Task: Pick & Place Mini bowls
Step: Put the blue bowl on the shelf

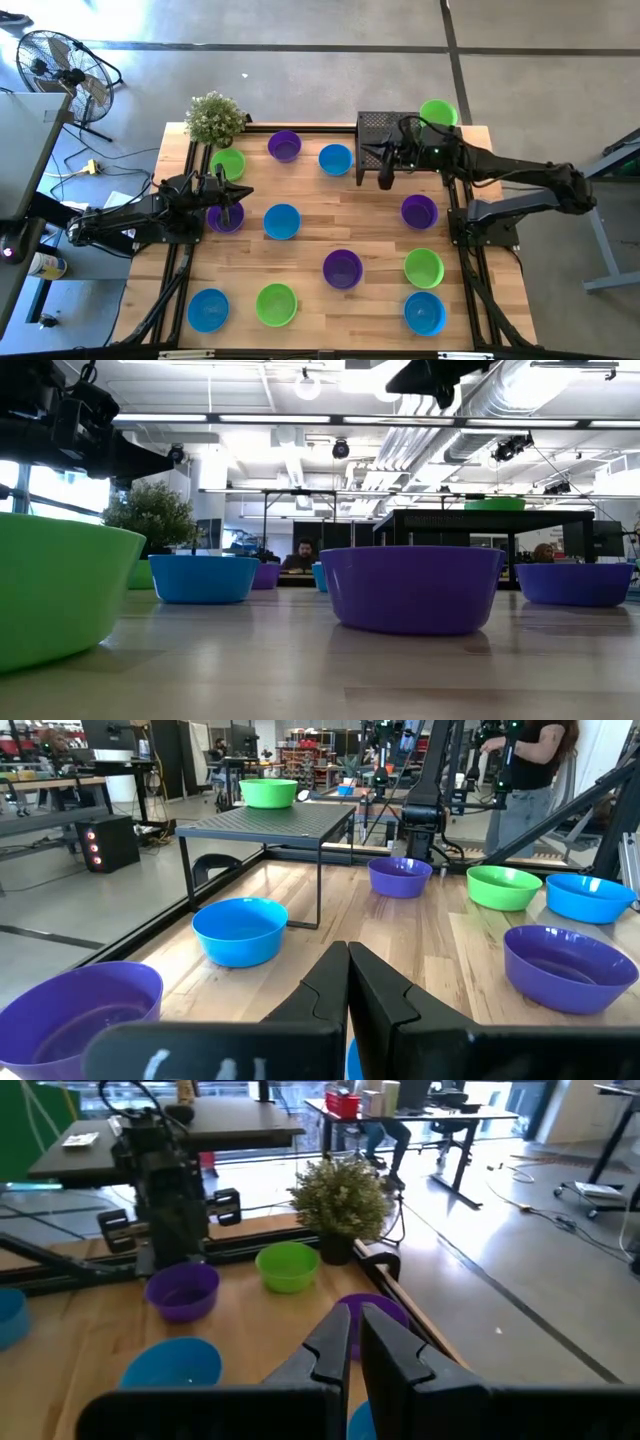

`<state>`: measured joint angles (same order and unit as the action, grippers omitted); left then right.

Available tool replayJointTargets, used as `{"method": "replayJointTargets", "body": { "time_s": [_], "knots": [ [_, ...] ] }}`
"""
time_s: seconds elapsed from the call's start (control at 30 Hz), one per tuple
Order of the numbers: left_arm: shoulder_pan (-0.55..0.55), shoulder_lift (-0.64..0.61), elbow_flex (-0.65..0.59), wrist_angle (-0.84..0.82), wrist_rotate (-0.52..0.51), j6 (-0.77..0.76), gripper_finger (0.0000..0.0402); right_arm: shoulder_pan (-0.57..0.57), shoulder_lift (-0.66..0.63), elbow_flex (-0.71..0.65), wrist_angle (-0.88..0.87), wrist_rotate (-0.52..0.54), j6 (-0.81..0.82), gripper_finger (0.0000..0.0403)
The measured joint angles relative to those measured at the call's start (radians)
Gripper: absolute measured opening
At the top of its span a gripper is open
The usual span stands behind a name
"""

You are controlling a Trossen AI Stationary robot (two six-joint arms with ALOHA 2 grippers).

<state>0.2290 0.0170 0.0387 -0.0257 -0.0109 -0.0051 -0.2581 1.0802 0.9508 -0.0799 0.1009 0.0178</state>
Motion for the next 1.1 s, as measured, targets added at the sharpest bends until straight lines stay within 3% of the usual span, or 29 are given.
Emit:
{"method": "replayJointTargets", "body": {
  "time_s": [0.37, 0.47, 0.67, 0.9, 1.1],
  "knots": [
    [0.000, 0.000, 0.000, 0.036, 0.046, -0.078, 0.0001, 0.013, 0.084, 0.000, 0.010, -0.024, 0.036, 0.0014],
    [0.000, 0.000, 0.000, 0.026, 0.088, -0.181, 0.0001, 0.020, 0.111, 0.000, 0.035, -0.048, 0.039, 0.0014],
    [0.000, 0.037, 0.000, 0.078, 0.206, -0.247, 0.0001, 0.045, 0.141, 0.000, 0.085, -0.057, -0.034, 0.0014],
    [0.000, 0.220, 0.009, 0.112, 0.211, -0.240, 0.0001, 0.050, 0.187, 0.000, 0.107, -0.093, -0.051, 0.0014],
    [0.000, 0.403, 0.152, 0.107, 0.268, -0.140, 0.0001, 0.110, 0.215, 0.000, 0.214, -0.093, -0.036, 0.0014]
  ]
}}
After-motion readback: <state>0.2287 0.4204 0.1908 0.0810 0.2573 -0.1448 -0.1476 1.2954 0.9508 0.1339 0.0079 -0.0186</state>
